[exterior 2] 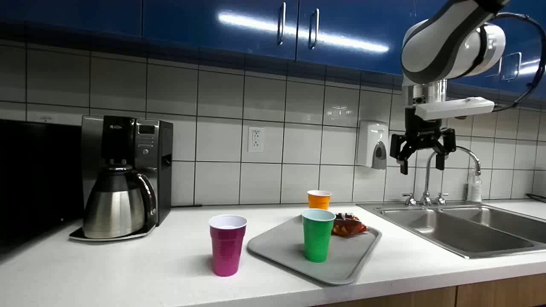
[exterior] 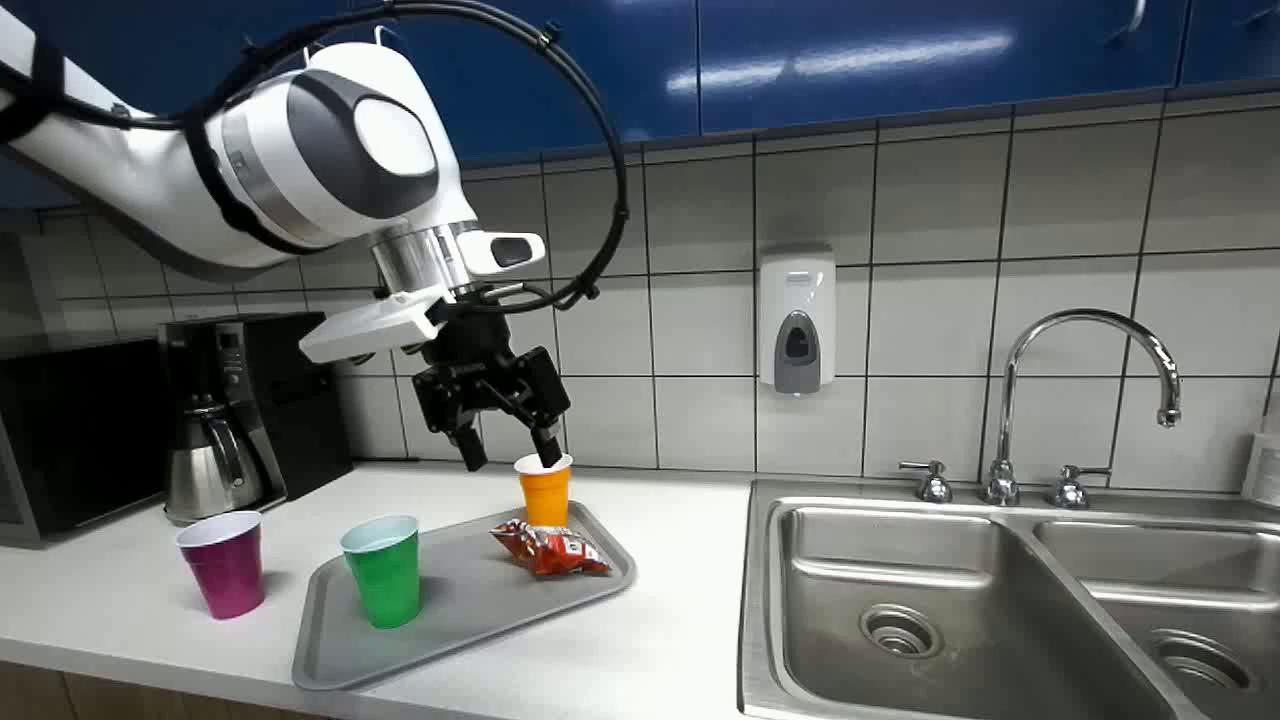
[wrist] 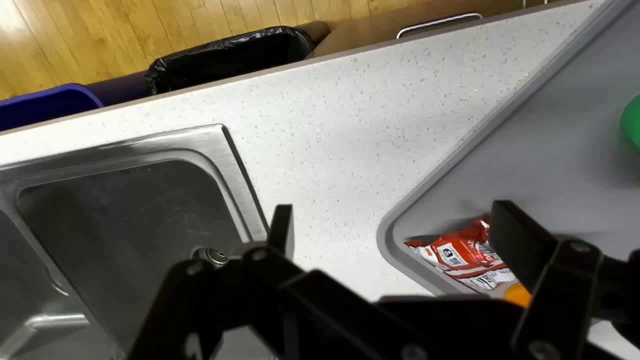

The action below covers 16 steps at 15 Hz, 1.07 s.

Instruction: Remove the yellow and green cups from the tray

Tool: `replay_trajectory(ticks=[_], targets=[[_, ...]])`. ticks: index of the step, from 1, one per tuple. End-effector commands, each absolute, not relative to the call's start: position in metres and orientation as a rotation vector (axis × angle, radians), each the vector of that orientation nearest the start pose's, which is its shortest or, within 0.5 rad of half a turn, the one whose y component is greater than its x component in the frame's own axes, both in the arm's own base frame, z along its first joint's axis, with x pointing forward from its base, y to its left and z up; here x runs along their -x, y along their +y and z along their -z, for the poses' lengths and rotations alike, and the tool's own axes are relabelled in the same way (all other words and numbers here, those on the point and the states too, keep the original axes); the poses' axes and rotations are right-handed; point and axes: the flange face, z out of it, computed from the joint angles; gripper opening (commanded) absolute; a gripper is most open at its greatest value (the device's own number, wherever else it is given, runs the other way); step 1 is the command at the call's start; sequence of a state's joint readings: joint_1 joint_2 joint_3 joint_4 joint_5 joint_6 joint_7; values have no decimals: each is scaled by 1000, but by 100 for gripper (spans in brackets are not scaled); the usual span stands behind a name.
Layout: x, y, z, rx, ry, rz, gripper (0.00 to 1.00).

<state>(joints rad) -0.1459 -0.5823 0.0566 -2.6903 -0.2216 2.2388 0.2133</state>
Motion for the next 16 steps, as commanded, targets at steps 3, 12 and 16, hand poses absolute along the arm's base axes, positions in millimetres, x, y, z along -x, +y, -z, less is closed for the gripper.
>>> replay_trajectory(ticks=[3, 12, 16], targets=[[-367, -40, -422, 3325, 305, 229, 100], [-367, -40, -422, 3325, 305, 228, 100], [-372, -40, -418, 3338, 322, 254, 100]])
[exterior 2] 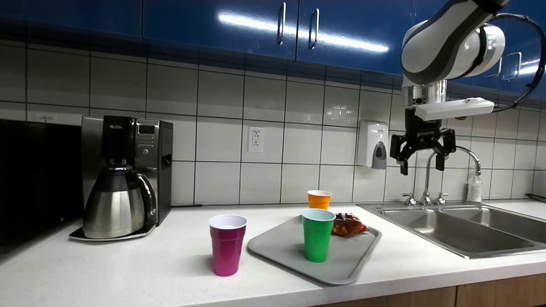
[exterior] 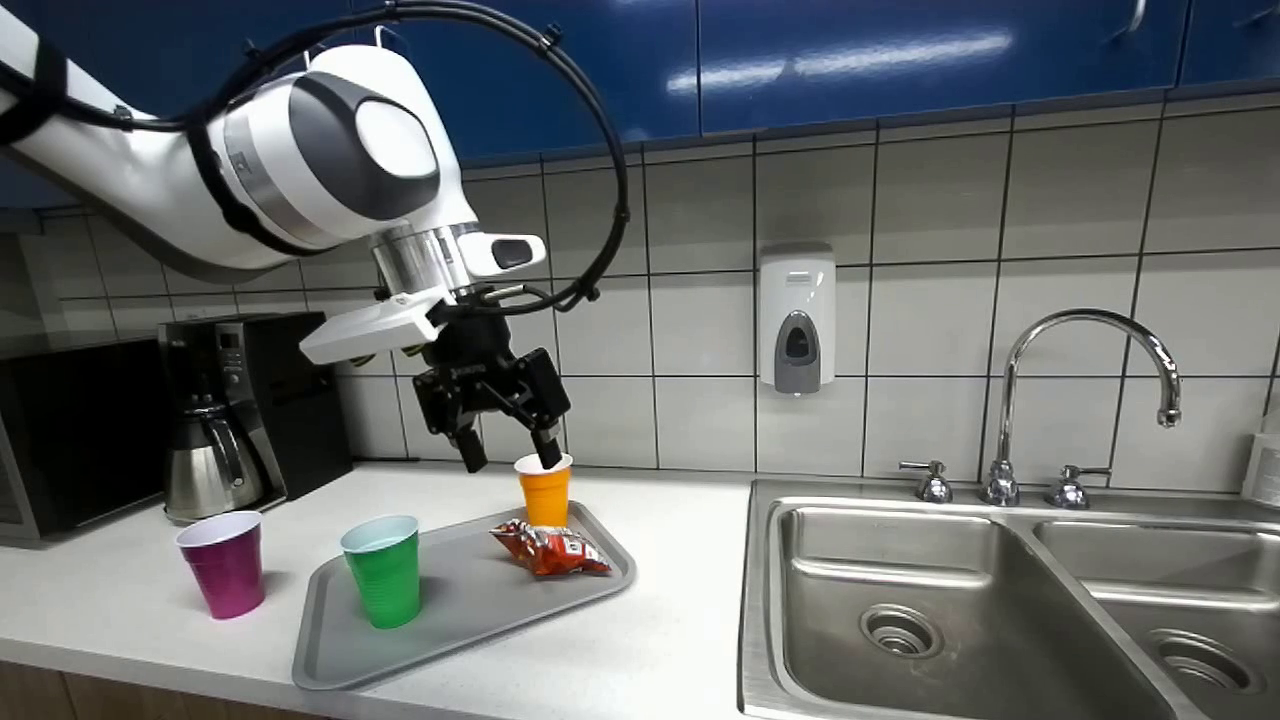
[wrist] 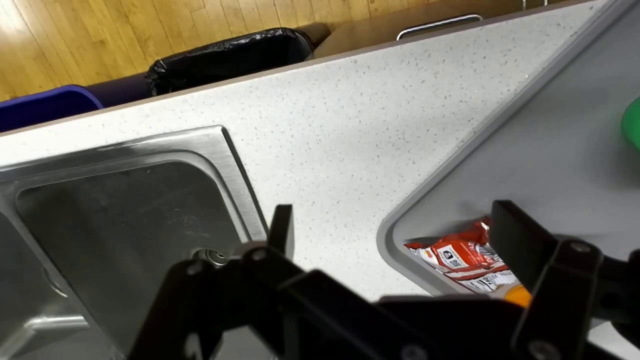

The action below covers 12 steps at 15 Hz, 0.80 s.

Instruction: Remove the yellow and green cups from the tray

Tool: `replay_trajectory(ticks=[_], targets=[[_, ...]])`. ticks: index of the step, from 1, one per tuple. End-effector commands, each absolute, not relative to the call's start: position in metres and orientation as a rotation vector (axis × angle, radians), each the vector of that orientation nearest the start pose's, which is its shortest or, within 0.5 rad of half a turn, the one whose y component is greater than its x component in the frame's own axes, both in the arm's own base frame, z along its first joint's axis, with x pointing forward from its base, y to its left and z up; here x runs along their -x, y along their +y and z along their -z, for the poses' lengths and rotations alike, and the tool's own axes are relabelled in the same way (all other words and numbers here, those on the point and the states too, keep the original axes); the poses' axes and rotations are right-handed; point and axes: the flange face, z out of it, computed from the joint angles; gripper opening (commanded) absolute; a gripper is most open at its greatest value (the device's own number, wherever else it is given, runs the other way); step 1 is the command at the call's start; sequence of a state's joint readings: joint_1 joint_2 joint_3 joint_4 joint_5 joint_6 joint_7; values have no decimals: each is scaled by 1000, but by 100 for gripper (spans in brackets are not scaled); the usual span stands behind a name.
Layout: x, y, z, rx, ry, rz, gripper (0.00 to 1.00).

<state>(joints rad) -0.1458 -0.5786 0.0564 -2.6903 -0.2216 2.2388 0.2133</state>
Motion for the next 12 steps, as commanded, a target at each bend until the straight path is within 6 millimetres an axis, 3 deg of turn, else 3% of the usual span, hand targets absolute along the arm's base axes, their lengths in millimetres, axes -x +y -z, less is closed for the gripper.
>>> replay_trajectory(ticks=[1, 12], targets=[[-374, -40, -416, 3341, 319, 271, 100], [-417, -39, -388, 3262, 329, 444, 100]])
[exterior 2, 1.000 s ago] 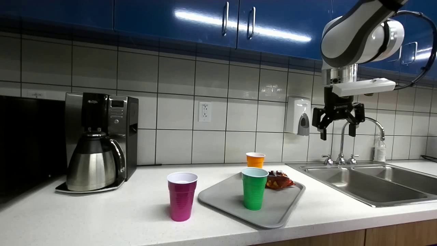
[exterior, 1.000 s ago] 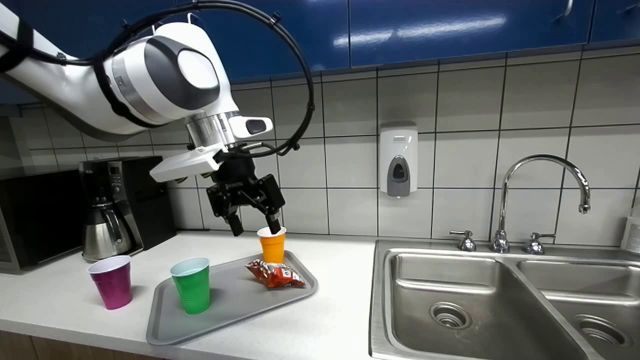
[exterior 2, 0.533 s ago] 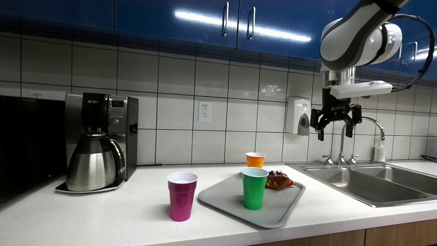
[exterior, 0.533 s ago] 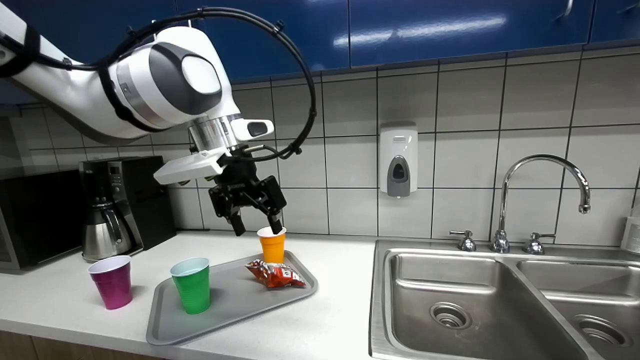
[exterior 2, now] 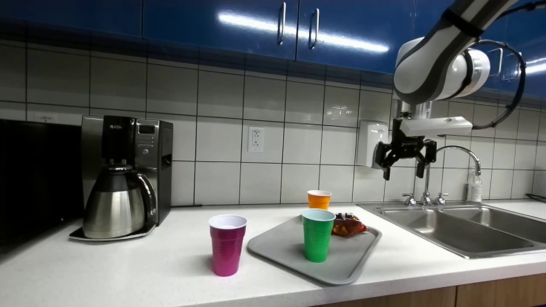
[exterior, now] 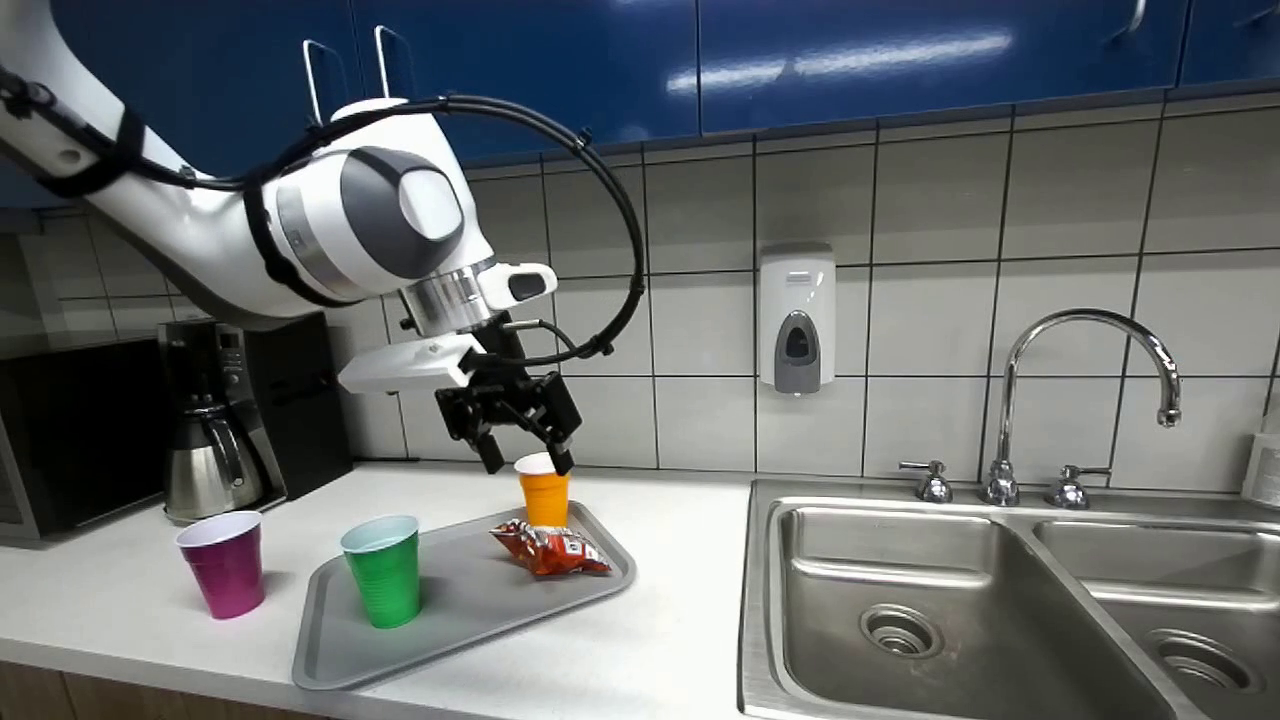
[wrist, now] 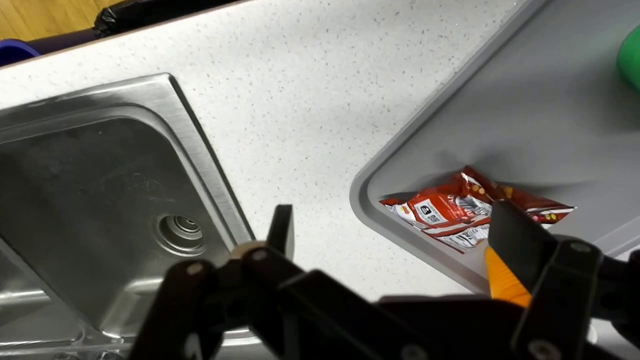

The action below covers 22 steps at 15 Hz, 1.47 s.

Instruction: Remove the yellow and green cups from the tray

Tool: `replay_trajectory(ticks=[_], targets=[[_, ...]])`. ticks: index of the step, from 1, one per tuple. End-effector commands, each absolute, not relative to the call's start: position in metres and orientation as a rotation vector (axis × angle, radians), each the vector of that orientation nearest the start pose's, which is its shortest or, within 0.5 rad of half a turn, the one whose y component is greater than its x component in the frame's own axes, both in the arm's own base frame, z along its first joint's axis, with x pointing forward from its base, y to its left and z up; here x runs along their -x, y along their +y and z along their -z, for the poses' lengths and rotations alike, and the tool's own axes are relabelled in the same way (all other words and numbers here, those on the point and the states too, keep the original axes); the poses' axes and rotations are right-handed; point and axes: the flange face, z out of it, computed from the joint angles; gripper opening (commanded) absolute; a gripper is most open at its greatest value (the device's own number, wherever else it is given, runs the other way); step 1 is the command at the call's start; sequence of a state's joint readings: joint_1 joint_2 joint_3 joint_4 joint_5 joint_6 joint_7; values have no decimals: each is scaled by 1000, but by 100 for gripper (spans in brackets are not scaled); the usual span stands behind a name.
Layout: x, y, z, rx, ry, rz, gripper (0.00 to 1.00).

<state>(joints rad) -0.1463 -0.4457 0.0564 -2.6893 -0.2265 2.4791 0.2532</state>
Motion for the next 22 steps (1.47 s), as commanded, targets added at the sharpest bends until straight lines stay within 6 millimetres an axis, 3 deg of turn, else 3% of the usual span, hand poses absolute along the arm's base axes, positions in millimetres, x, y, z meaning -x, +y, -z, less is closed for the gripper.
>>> replay_trajectory(ticks=[1, 17, 22], targets=[[-422, -39, -385, 3256, 329, 458, 100], [-517, -36, -359, 3175, 319, 546, 100], [-549, -23, -337, 3152, 301, 568, 100]])
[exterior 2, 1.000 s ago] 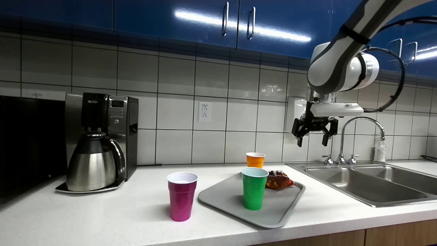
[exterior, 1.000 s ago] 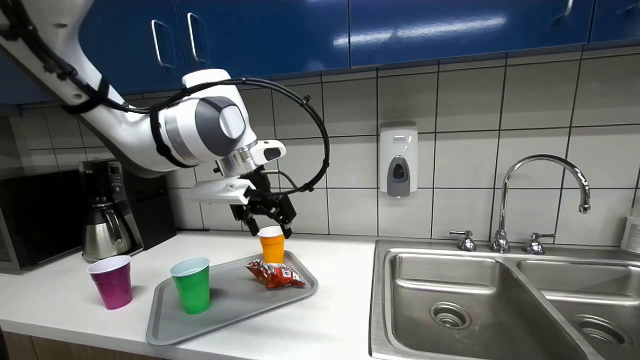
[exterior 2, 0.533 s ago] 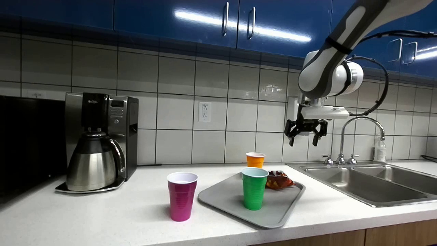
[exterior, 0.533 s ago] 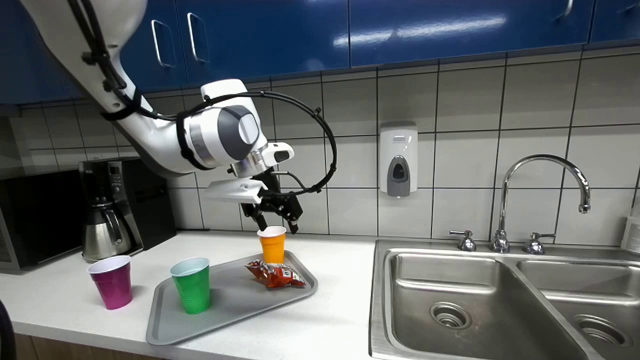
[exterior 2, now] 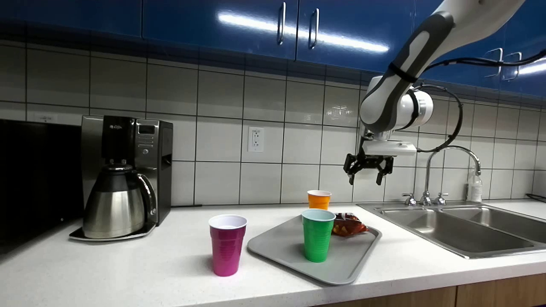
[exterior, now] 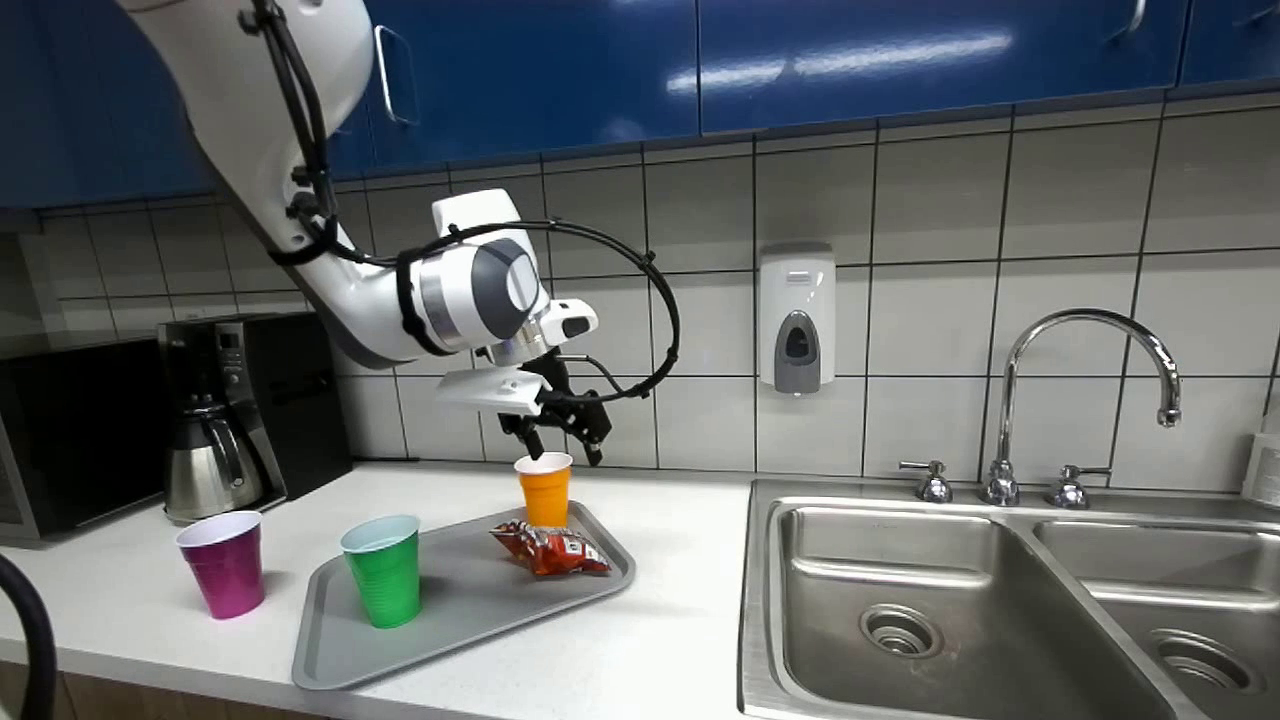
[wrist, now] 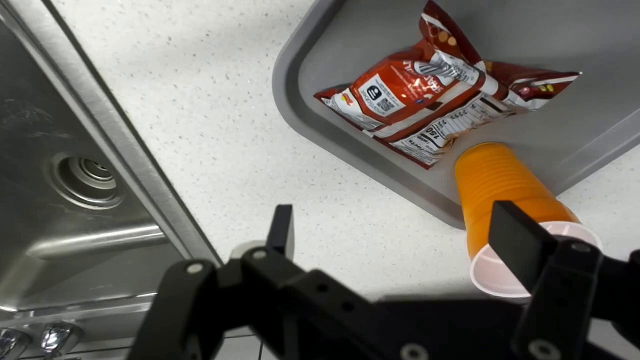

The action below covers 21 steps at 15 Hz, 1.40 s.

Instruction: Remove the yellow and green cups from the tray

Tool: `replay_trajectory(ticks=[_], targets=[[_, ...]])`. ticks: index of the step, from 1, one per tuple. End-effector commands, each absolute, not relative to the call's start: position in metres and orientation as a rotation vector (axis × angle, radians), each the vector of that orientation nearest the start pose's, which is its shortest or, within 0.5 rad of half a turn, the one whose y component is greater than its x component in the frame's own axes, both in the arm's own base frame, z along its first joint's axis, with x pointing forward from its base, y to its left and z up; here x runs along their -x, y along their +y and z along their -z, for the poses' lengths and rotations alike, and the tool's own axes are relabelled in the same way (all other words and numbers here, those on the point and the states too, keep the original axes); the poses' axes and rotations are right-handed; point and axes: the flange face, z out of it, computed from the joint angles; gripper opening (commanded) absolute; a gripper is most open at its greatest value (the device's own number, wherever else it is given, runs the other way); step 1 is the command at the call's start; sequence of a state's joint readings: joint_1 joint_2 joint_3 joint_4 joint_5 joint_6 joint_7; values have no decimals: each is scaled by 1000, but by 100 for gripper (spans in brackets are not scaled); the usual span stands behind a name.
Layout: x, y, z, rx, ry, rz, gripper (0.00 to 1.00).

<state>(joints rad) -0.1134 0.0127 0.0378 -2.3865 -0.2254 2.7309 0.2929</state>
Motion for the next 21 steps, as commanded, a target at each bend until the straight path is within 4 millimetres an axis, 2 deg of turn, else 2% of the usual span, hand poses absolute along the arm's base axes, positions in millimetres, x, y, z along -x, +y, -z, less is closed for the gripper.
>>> replay_trajectory(ticks=[1, 5, 12, 17, 21], targets=[[-555, -20, -333, 3152, 305, 571, 100], [-581, -3, -317, 3149, 333, 608, 100], [-622, 16, -303, 3134, 325, 654, 100], [-646, 11, -294, 3110, 392, 619, 100], [-658, 7, -290, 3082, 451, 528, 100]])
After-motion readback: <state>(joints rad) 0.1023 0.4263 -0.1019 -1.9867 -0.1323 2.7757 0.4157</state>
